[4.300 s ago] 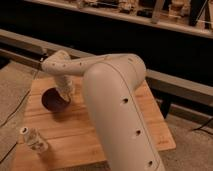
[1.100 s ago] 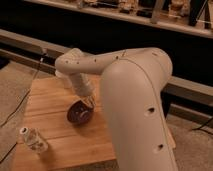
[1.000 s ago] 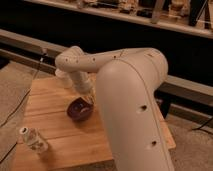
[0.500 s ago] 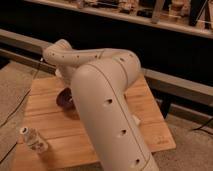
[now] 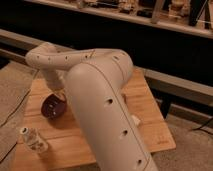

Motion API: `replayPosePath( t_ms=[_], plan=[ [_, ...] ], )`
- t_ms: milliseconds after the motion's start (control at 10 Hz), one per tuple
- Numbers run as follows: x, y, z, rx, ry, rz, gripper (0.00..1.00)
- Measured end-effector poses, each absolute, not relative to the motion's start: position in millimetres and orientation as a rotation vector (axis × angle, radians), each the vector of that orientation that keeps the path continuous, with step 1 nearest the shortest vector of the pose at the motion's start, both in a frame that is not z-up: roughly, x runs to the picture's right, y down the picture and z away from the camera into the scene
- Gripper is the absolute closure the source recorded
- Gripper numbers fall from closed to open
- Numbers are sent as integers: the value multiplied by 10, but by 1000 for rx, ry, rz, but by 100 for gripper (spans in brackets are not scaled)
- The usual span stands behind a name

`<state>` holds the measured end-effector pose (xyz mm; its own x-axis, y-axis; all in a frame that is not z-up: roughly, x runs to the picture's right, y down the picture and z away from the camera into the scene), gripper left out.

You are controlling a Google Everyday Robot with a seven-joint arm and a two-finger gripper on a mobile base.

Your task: Drag the ceramic bowl in a circle

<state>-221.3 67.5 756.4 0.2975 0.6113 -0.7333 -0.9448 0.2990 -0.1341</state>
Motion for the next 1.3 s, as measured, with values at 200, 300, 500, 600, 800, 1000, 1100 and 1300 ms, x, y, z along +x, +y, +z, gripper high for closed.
replayPosePath(
  t_ms=[200, 300, 500, 600, 800, 1000, 1100, 1300],
  plan=[
    [-2058, 928, 7359, -670, 651, 1096, 100],
    [-1866, 1042, 7290, -676, 680, 1093, 100],
    [-1423, 1138, 7251, -658, 745, 1115, 100],
    [-1163, 1102, 7282, -631, 779, 1144, 100],
    [-799, 921, 7422, -561, 820, 1202, 100],
    [-730, 671, 7664, -499, 828, 1249, 100],
    [-830, 566, 7790, -485, 818, 1263, 100],
    [-1171, 431, 8007, -480, 786, 1274, 100]
  ],
)
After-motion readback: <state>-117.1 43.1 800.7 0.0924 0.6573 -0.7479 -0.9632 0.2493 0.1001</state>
